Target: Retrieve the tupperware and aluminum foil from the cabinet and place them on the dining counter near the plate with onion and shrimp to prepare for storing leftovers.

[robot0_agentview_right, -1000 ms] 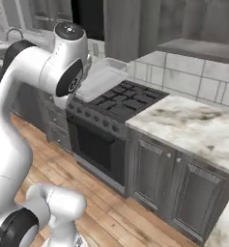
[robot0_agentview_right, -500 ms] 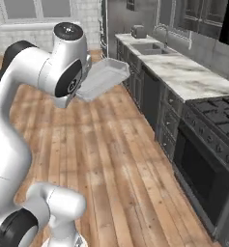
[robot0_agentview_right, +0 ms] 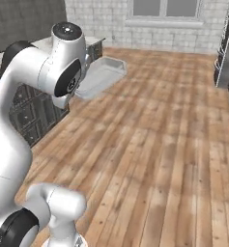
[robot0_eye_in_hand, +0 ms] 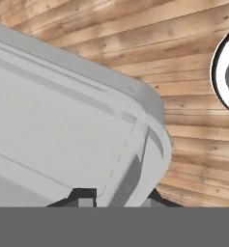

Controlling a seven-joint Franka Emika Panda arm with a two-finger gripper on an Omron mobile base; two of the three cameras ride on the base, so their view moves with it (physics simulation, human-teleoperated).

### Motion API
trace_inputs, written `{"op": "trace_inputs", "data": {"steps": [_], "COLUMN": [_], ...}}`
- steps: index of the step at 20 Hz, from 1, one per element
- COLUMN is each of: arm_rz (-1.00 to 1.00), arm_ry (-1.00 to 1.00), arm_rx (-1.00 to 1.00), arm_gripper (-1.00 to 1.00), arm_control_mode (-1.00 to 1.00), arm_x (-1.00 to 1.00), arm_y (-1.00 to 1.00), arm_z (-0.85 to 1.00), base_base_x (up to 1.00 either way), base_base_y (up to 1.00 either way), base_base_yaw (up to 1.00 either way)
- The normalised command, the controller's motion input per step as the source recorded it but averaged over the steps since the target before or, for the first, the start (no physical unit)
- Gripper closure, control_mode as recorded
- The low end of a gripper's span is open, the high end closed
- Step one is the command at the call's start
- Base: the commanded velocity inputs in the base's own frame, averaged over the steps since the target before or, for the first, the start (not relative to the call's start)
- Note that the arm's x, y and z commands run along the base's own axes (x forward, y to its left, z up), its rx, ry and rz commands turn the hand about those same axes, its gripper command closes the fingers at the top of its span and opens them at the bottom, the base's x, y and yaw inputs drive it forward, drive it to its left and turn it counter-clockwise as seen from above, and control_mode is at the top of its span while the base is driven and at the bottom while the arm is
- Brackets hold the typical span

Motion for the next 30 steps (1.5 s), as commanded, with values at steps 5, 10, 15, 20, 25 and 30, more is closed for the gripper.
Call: {"op": "trace_inputs", "data": {"steps": [5,10,15,20,25,30], "arm_rz": [0.00,0.00,0.00,0.00,0.00,0.00], "arm_ry": [0.00,0.00,0.00,0.00,0.00,0.00], "arm_rx": [0.00,0.00,0.00,0.00,0.00,0.00], "arm_gripper": [1.00,1.00,1.00,1.00,1.00,1.00], "arm_control_mode": [1.00,1.00,1.00,1.00,1.00,1.00], "arm_x": [0.00,0.00,0.00,0.00,0.00,0.00], "arm_y": [0.00,0.00,0.00,0.00,0.00,0.00], "arm_z": [0.00,0.00,0.00,0.00,0.00,0.00], "base_base_x": [0.81,1.00,1.00,0.85,0.90,0.91], "base_base_y": [0.34,0.87,1.00,1.00,1.00,1.00], "base_base_yaw": [0.62,0.24,0.01,0.00,0.00,0.00]}}
